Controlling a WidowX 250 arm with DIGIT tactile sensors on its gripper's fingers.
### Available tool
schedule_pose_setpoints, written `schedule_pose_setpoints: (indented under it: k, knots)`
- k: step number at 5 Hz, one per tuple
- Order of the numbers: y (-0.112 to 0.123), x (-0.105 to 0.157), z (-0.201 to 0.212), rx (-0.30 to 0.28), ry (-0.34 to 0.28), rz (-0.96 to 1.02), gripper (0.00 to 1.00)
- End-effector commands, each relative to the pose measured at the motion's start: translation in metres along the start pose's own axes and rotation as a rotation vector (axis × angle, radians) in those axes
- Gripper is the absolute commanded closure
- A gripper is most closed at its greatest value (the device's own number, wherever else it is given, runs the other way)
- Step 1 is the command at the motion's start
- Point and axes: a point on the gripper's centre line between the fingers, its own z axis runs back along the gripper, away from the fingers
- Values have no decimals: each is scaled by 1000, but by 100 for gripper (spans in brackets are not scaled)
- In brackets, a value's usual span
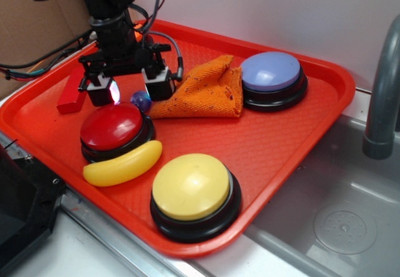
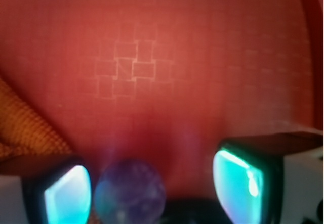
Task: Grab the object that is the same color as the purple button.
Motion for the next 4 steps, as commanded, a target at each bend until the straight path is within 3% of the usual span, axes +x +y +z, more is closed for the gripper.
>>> schedule_pose_setpoints:
  k: [1,2,4]
  knots:
    - [-3,-4,-3,-33,5,-59,6]
    - [-5,-5,0,-44,6,-66,100]
    - [-11,8,26,-31,-46,-34,100]
